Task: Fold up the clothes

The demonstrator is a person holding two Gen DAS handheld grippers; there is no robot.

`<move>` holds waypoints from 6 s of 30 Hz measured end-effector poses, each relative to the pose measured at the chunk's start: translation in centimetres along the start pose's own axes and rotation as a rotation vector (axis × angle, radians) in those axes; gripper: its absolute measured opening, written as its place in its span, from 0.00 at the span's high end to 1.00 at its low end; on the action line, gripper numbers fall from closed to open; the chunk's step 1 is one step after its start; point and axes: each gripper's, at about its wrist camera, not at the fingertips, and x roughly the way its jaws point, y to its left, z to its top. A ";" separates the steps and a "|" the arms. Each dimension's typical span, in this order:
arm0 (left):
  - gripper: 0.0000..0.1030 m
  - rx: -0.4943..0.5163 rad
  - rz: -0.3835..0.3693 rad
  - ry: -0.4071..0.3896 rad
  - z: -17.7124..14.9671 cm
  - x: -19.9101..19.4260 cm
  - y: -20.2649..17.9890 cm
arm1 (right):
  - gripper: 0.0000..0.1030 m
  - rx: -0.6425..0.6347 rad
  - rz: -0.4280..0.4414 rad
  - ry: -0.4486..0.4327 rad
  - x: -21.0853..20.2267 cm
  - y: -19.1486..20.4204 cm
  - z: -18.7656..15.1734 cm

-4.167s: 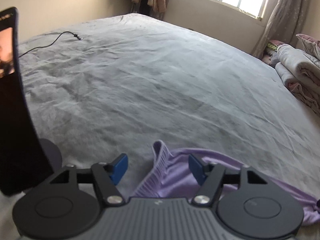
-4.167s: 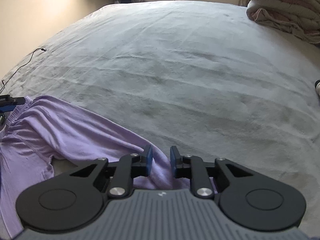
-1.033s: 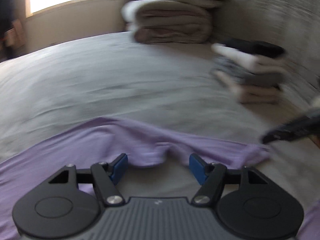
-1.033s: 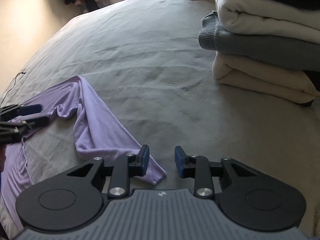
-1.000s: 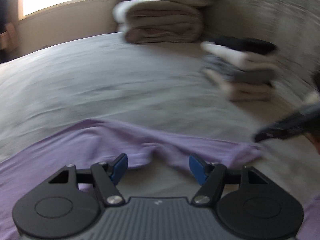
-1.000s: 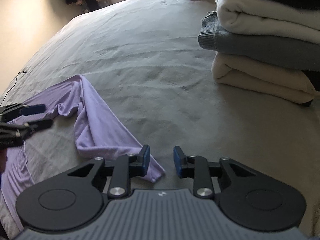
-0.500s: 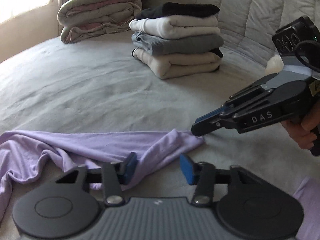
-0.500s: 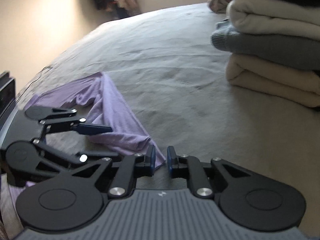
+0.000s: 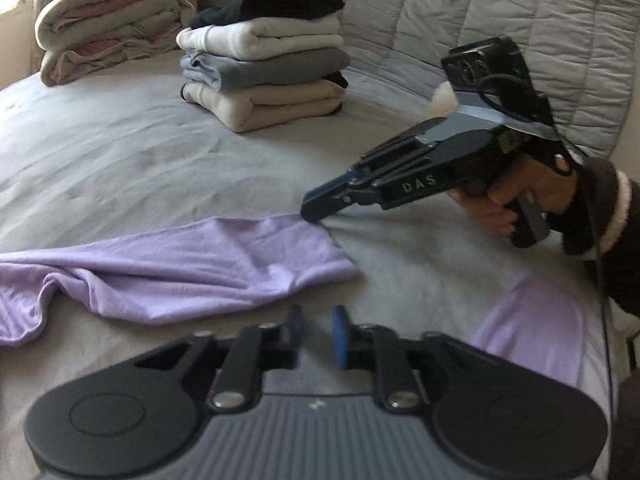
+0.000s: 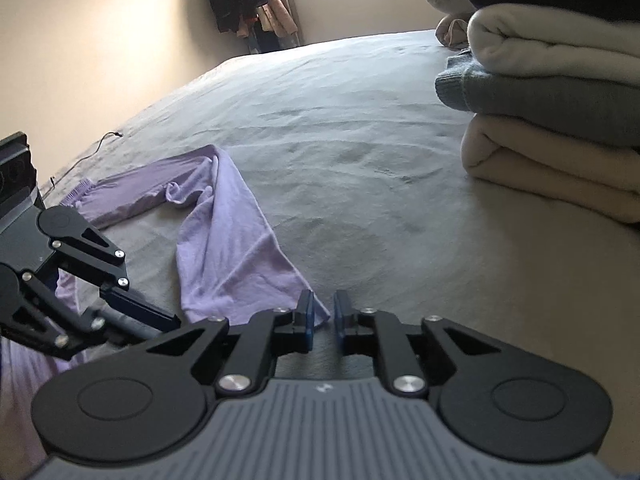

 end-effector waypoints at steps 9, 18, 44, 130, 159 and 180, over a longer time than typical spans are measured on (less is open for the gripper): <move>0.55 -0.173 0.171 -0.060 0.0 -2.7 6.4 | 0.95 -0.141 -0.095 0.015 0.9 3.0 -0.4; 0.45 -0.350 0.417 -0.102 -0.3 -5.9 15.5 | 0.99 -0.327 -0.287 0.051 1.8 3.5 2.5; 0.99 -0.219 0.541 -0.178 2.2 -3.9 21.6 | 0.99 -0.466 -0.661 -0.057 5.7 1.4 9.0; 0.60 -0.137 0.473 -0.189 3.0 -6.1 11.9 | 0.63 0.745 -0.133 -0.152 1.0 -2.2 3.3; 0.76 -0.047 0.344 -0.102 -1.6 -2.2 8.5 | 0.85 0.583 -0.368 -0.190 3.5 -1.3 4.6; 0.53 -0.268 0.505 -0.187 -8.6 -15.3 9.4 | 0.67 0.570 -0.402 -0.180 0.7 2.7 5.9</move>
